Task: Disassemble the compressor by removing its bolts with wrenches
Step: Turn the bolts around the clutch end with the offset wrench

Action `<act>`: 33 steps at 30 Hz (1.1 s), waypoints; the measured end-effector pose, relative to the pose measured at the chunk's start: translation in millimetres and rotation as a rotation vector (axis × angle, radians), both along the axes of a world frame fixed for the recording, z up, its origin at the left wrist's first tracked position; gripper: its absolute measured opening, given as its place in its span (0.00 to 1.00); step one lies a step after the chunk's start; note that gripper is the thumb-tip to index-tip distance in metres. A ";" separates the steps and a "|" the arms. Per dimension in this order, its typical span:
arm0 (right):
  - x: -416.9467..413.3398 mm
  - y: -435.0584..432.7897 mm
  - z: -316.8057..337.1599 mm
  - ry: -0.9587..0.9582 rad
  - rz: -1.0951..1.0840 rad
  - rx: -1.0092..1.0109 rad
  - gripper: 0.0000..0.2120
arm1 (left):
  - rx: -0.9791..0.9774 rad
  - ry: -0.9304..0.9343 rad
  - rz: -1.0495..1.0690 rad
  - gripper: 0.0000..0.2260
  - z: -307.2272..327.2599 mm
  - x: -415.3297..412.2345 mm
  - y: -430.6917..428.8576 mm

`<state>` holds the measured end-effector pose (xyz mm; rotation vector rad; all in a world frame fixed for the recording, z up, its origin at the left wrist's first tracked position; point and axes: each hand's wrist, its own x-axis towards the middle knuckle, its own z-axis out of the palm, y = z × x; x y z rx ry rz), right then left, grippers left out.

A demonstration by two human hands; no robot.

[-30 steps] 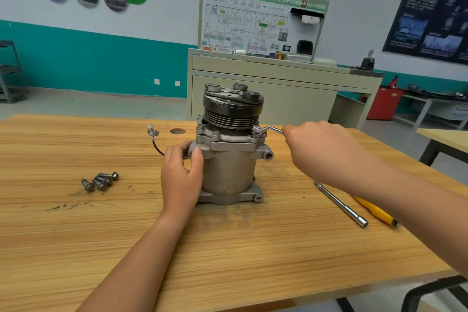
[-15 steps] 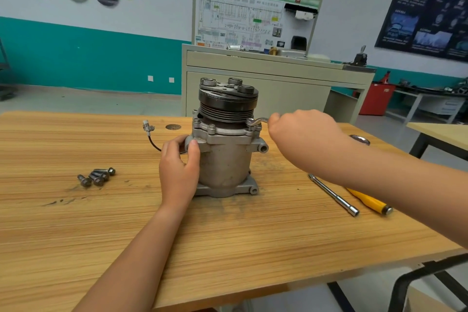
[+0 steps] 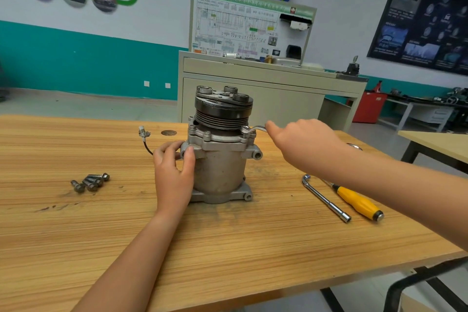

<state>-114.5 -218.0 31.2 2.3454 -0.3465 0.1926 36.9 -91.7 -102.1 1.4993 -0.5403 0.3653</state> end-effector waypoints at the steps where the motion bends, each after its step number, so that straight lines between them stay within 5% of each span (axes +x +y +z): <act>1: 0.4 1.6 0.3 0.009 0.005 -0.018 0.18 | 0.000 0.006 -0.003 0.13 0.2 -0.4 0.0; 10: 13.3 16.5 29.9 0.139 0.009 -0.098 0.06 | 0.015 0.010 -0.002 0.13 0.5 -3.1 3.0; 20: 18.5 -37.9 10.7 0.040 0.055 -0.073 0.17 | 0.006 0.028 -0.017 0.13 1.0 -2.4 3.7; 26: 59.9 -51.9 -23.2 -0.342 0.306 0.141 0.14 | 0.010 0.017 -0.012 0.12 -0.8 -0.4 4.1; 29: 67.4 -46.0 -29.6 -0.386 0.265 0.248 0.16 | 0.009 0.021 -0.023 0.11 -1.5 0.0 4.0; 33: 33.6 -35.1 -26.4 -0.684 0.296 0.490 0.13 | 0.006 0.018 -0.030 0.12 -1.2 -0.5 2.9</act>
